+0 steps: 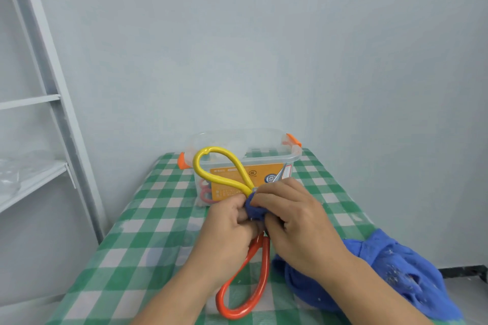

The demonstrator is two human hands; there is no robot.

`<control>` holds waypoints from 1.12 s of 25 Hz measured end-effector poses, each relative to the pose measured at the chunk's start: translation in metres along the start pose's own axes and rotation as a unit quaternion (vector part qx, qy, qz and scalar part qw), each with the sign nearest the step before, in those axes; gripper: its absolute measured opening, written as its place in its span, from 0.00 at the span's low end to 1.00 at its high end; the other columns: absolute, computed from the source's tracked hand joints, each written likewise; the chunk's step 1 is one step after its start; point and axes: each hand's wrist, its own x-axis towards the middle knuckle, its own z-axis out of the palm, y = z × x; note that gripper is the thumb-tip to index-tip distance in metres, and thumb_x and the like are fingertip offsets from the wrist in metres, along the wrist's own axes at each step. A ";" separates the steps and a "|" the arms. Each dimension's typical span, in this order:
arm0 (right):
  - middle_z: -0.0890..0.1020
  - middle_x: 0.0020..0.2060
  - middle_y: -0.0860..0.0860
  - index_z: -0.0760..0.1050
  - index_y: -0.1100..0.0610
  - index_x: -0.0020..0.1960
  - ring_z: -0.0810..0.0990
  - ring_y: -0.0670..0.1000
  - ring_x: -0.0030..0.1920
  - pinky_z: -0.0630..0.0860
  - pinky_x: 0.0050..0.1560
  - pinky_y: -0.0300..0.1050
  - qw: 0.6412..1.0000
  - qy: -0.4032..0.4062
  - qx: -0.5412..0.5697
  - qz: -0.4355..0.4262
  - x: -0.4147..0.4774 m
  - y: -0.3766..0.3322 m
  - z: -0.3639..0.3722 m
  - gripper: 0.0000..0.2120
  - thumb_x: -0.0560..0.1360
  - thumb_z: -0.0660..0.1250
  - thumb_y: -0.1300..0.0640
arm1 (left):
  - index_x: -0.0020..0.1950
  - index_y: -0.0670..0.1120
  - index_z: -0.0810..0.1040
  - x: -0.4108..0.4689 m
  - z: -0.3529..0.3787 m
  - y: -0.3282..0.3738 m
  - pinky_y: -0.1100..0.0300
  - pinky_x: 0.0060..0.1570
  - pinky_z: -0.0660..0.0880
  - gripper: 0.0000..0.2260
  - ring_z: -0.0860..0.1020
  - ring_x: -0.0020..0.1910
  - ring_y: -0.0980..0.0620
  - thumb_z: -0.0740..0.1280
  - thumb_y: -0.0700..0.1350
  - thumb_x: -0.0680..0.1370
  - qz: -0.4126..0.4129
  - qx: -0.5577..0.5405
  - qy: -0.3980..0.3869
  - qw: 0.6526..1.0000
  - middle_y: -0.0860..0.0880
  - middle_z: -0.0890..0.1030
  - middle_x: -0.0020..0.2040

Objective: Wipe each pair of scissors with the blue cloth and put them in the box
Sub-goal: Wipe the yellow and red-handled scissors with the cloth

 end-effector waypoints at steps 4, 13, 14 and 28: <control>0.82 0.48 0.48 0.82 0.59 0.46 0.76 0.53 0.45 0.75 0.45 0.45 1.000 0.021 -0.016 -0.015 -0.002 0.000 0.002 0.13 0.73 0.59 0.68 | 0.50 0.37 0.77 -0.002 -0.001 0.003 0.64 0.32 0.69 0.09 0.73 0.33 0.55 0.65 0.25 0.75 -0.008 0.004 -0.004 1.000 0.47 0.81 0.35; 0.85 0.47 0.49 0.86 0.56 0.43 0.76 0.49 0.47 0.72 0.50 0.35 0.991 0.120 -0.040 0.043 -0.004 0.031 0.004 0.13 0.76 0.62 0.62 | 0.54 0.38 0.81 -0.006 -0.008 0.014 0.64 0.32 0.73 0.14 0.81 0.37 0.51 0.64 0.23 0.75 -0.054 0.029 -0.036 0.997 0.43 0.87 0.44; 0.85 0.47 0.49 0.86 0.56 0.43 0.77 0.49 0.47 0.71 0.51 0.33 0.986 0.138 -0.050 0.075 -0.005 0.038 0.003 0.12 0.75 0.64 0.63 | 0.54 0.37 0.81 -0.008 -0.007 0.014 0.64 0.32 0.73 0.14 0.81 0.38 0.49 0.63 0.24 0.75 -0.060 0.036 -0.045 0.997 0.42 0.87 0.45; 0.79 0.47 0.49 0.86 0.53 0.51 0.77 0.40 0.48 0.73 0.45 0.32 0.994 0.000 0.088 0.058 -0.010 0.017 0.004 0.12 0.79 0.63 0.55 | 0.54 0.42 0.82 -0.007 -0.009 0.022 0.61 0.36 0.73 0.16 0.78 0.33 0.55 0.64 0.25 0.75 -0.088 0.065 -0.006 0.994 0.46 0.86 0.40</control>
